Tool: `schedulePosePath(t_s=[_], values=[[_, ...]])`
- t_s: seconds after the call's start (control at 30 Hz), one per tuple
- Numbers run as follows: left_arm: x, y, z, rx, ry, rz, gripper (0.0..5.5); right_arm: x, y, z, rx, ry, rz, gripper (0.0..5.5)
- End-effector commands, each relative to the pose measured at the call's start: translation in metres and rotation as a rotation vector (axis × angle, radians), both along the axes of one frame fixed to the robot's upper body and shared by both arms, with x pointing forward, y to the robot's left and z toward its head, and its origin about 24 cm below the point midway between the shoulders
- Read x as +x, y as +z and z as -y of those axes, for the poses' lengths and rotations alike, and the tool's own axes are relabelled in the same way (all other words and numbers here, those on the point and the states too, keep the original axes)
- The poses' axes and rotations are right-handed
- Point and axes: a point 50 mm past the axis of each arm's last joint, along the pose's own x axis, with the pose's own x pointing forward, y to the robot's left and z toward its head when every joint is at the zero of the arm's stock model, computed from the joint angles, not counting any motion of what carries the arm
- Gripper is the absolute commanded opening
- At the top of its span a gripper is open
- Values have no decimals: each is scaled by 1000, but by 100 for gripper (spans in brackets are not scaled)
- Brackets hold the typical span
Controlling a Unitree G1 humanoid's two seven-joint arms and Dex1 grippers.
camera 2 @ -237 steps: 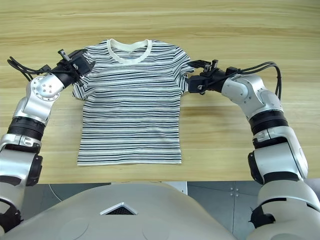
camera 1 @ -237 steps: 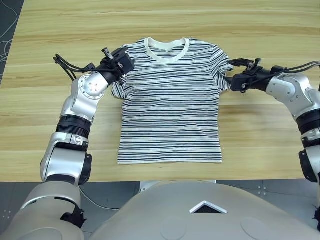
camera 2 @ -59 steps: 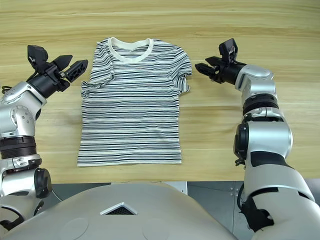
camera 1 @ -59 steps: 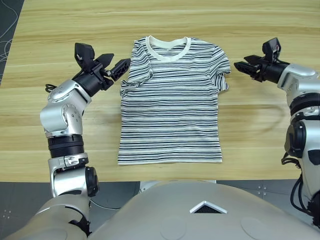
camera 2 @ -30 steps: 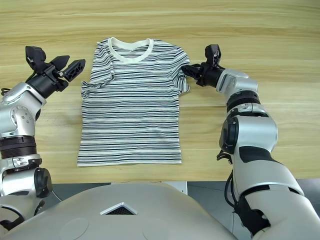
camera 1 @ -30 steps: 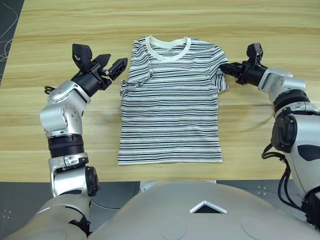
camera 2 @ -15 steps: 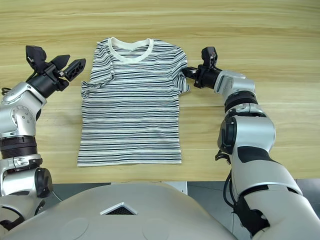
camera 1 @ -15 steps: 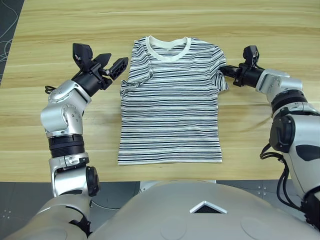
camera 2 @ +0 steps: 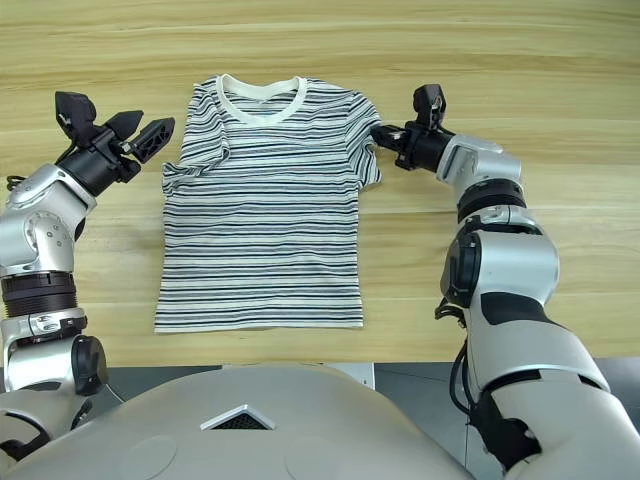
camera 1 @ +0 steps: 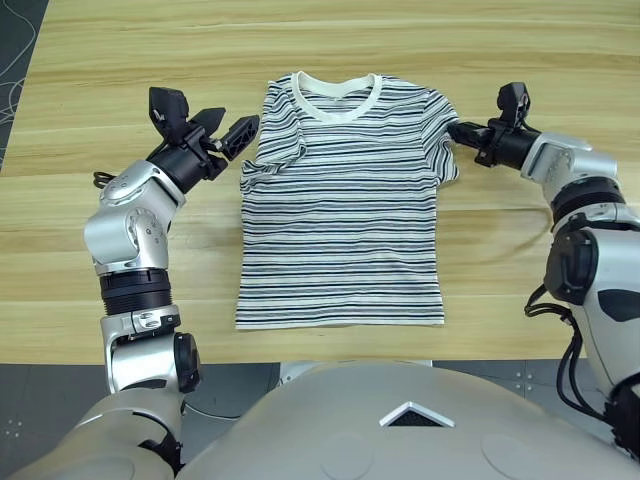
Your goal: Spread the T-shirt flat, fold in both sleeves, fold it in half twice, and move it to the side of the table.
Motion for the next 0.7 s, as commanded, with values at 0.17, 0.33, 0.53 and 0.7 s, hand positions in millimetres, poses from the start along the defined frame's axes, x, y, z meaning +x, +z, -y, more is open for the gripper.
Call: schedulePosePath(t_s=[0.17, 0.33, 0.53, 0.7], values=[[-3, -2, -1, 2, 9, -8, 381, 11, 22, -8, 5, 74, 80, 16], [-4, -2, 1, -3, 4, -11, 381, 12, 27, -22, 17, 149, 100, 16], [-5, -3, 1, -6, 3, -12, 381, 10, 27, -52, 18, 256, 101, 16], [-5, -4, 2, -9, 1, -15, 381, 8, 20, -85, -5, 342, 80, 16]])
